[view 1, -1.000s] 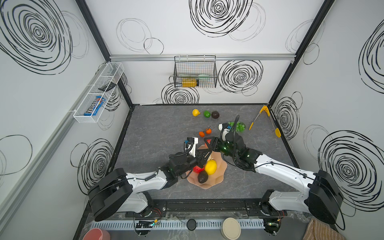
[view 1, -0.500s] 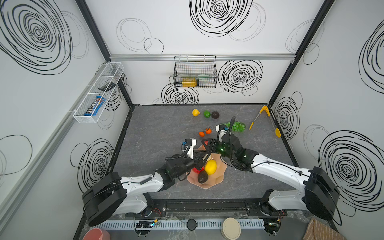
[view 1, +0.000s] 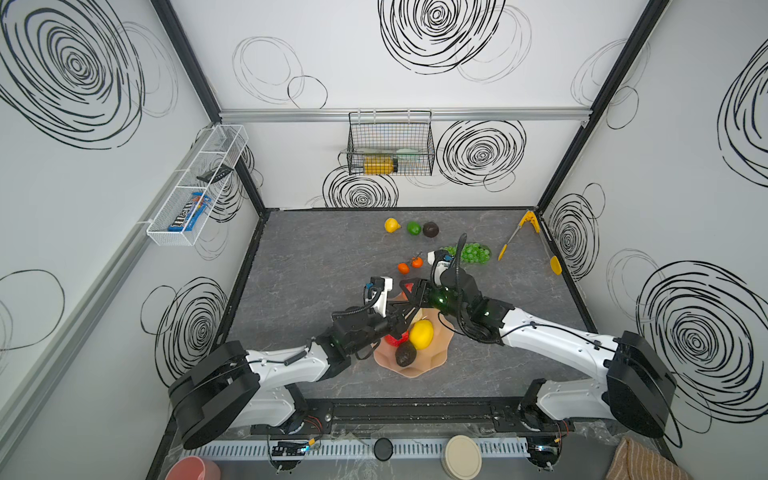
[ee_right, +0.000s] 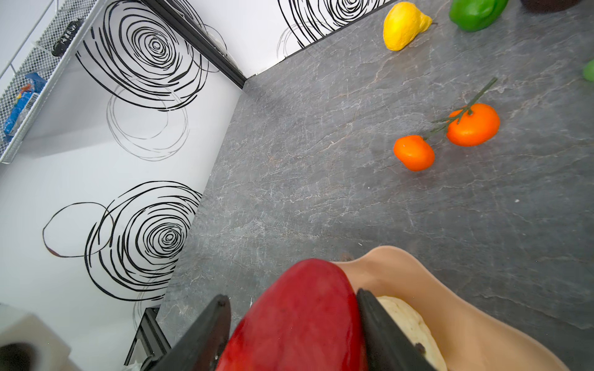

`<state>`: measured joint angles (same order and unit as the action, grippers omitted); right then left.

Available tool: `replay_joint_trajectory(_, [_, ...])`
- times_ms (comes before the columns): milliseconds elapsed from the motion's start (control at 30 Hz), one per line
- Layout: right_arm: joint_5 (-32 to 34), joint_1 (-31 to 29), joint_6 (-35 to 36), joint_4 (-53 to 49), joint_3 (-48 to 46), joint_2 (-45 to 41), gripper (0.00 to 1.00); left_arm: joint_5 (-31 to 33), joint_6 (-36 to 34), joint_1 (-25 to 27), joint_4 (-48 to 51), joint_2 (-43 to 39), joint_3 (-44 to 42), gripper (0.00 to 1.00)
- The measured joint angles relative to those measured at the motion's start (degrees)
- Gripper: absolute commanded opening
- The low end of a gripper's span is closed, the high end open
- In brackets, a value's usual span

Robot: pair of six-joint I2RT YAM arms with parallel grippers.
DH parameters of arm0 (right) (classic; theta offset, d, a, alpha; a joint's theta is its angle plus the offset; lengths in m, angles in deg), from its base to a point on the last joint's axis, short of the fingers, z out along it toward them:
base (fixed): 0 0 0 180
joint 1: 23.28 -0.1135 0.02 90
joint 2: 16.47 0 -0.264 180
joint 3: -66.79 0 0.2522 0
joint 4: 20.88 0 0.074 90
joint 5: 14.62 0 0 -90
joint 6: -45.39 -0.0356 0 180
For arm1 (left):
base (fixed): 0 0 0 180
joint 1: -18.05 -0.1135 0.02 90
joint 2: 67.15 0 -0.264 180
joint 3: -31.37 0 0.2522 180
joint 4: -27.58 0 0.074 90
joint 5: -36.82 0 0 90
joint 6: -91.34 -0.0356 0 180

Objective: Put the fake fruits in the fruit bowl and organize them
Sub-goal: 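Close the left gripper on the mango while the right gripper releases it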

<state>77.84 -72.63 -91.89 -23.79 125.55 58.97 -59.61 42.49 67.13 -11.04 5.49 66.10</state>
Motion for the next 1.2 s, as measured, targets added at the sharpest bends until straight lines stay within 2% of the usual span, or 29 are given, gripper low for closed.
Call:
replay_joint_trajectory(167, [0.1,-0.3,0.2,0.2,0.0,0.0,0.53,0.0,0.4,-0.3,0.0,0.0,0.0,0.17])
replay_joint_trajectory(533, [0.9,-0.3,0.5,0.5,0.0,0.0,0.54,0.0,0.7,-0.5,0.0,0.0,0.0,0.05])
replay_joint_trajectory(633, [0.9,-0.3,0.6,0.5,0.0,0.0,0.57,0.0,0.7,-0.5,0.1,0.0,0.0,0.04])
replay_joint_trajectory(667, [0.9,-0.3,0.6,0.5,0.0,0.0,0.58,0.0,0.7,-0.5,0.1,0.0,0.0,0.00])
replay_joint_trajectory(867, [0.5,-0.2,0.9,0.5,0.0,0.0,0.75,0.1,0.7,-0.5,1.9,-1.1,0.0,0.00])
replay_joint_trajectory(1033, [-0.8,0.6,1.6,-0.1,0.0,-0.4,0.91,0.3,0.9,-0.5,6.8,-5.0,0.0,0.00])
replay_joint_trajectory(1200, [-2.3,1.8,3.4,-1.3,-0.2,-3.5,0.98,0.3,1.4,-0.4,13.8,-11.1,0.0,0.00])
